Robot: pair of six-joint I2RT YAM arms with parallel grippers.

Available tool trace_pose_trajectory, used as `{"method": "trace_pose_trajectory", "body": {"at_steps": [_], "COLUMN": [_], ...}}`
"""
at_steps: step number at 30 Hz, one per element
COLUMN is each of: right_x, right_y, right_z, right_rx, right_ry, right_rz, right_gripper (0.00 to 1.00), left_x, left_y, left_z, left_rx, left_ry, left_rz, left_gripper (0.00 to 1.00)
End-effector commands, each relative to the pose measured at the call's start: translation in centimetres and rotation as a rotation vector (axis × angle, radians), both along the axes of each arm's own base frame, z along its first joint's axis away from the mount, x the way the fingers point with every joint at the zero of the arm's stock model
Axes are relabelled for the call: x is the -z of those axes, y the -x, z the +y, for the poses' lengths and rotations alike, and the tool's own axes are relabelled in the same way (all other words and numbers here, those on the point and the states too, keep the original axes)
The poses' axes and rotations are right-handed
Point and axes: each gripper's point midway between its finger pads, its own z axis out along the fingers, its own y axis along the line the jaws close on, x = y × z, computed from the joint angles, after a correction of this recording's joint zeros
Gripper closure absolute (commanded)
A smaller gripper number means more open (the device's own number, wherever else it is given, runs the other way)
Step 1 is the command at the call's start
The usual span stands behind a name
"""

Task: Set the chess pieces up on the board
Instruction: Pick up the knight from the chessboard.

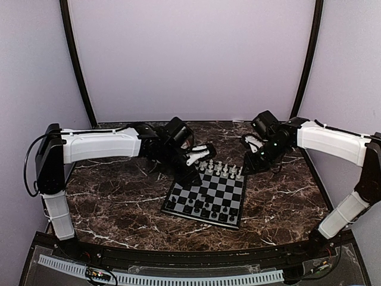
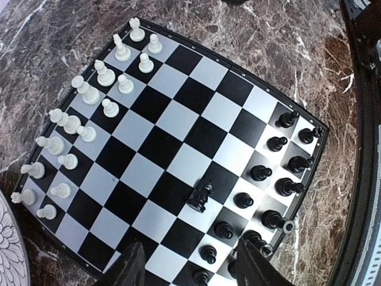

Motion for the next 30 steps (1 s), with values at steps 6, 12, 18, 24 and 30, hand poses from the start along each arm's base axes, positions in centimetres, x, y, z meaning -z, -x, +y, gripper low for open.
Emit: {"method": "trace_pose_trajectory", "body": {"at_steps": [6,12,18,24,30], "right_x": [-0.5,-0.3,-0.2,0.0,0.4], "right_y": [-0.1,0.1,0.5,0.7,0.8], "right_z": [-0.3,-0.3,-0.3,-0.4,-0.2], "right_rx": [-0.009,-0.005,-0.006,-0.004,-0.004], "right_ry": [-0.022,-0.028,-0.03,-0.029,-0.034], "right_rz": [-0.002,0.014,0.031,0.043,0.056], "right_gripper": [0.72,0.72,0.72,0.72,0.72], "left_x": [2.2,4.5,6.4,8.0,8.8], "left_y": [-0.4,0.3,0.6,0.5,0.8], "left_z": [-1.8,-2.5,-2.4,-2.3,-3.2], "left_rx": [0.074,0.112,0.15,0.168,0.183], "left_ry": [-0.061,-0.09,-0.131,-0.158,-0.132], "left_rz": [-0.008,0.013,0.013,0.008,0.047], "left_gripper": [0.49,0.5,0.5,0.52,0.6]}}
